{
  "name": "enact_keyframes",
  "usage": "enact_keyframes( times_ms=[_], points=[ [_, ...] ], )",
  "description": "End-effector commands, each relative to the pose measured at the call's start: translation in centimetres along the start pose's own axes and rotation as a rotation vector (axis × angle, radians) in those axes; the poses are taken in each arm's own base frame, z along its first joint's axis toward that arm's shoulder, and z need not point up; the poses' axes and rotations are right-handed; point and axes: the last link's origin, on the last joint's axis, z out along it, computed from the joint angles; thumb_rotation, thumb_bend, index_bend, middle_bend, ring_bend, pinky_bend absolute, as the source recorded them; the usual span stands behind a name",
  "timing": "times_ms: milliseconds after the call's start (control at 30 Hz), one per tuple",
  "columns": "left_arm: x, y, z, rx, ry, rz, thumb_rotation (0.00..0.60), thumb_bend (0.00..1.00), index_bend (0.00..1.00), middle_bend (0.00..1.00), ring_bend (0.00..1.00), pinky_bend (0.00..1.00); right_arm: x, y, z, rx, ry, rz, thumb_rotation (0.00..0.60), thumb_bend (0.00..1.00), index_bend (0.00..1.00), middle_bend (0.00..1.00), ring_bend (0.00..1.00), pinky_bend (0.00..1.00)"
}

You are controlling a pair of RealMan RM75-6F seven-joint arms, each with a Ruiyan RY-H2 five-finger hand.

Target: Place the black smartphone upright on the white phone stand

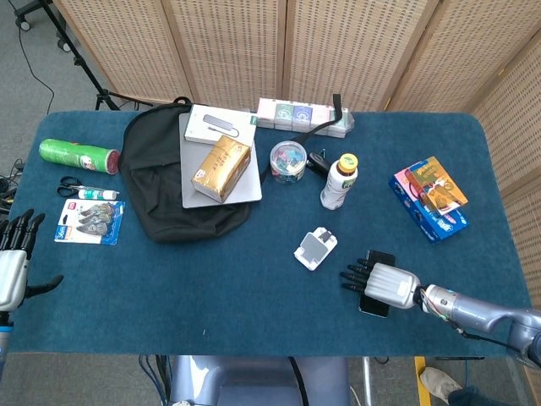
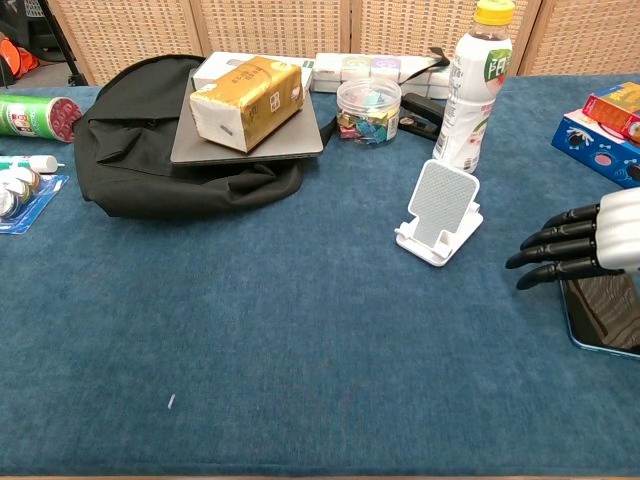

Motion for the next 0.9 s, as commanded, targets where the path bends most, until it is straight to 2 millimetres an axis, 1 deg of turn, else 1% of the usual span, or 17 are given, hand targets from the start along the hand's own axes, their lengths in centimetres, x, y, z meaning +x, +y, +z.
enact_keyframes(
  times_ms=[33, 200, 333, 500, 567, 833, 900],
  points=[
    [0.0, 0.0, 0.0, -0.001, -0.001, 0.000, 0.600, 0.00, 0.02, 0.00, 0.00, 0.00, -0.6, 0.2, 0.0, -0.003, -0.001, -0.003, 0.600, 0.00, 0.06, 0.02, 0.00, 0.10],
    [-0.2, 0.0, 0.1, -0.001, -0.010, 0.001, 0.600, 0.00, 0.02, 0.00, 0.00, 0.00, -1.4, 0.3, -0.2, -0.011, 0.000, 0.009, 0.600, 0.00, 0.06, 0.02, 0.00, 0.10],
    [-0.2, 0.1, 0.0, -0.002, -0.011, 0.004, 0.600, 0.00, 0.02, 0.00, 0.00, 0.00, -2.0, 0.3, -0.2, -0.017, 0.011, 0.029, 0.600, 0.00, 0.11, 0.04, 0.00, 0.10],
    [-0.3, 0.2, 0.0, -0.002, -0.013, 0.005, 0.600, 0.00, 0.02, 0.00, 0.00, 0.00, -2.7, 0.2, -0.5, -0.013, 0.023, 0.037, 0.600, 0.00, 0.11, 0.04, 0.00, 0.10],
    [-0.4, 0.3, 0.0, -0.003, -0.014, 0.006, 0.600, 0.00, 0.02, 0.00, 0.00, 0.00, -3.1, 0.2, -0.5, -0.015, 0.024, 0.043, 0.600, 0.00, 0.14, 0.06, 0.01, 0.10],
    [-0.6, 0.4, 0.0, -0.004, -0.021, 0.007, 0.600, 0.00, 0.02, 0.00, 0.00, 0.00, -4.0, 0.1, -0.6, -0.014, 0.041, 0.057, 0.600, 0.00, 0.29, 0.15, 0.10, 0.10],
    [-0.6, 0.4, 0.0, -0.004, -0.022, 0.006, 0.600, 0.00, 0.02, 0.00, 0.00, 0.00, -4.2, 0.0, -0.5, -0.014, 0.044, 0.061, 0.600, 0.02, 0.34, 0.18, 0.14, 0.11]
  ],
)
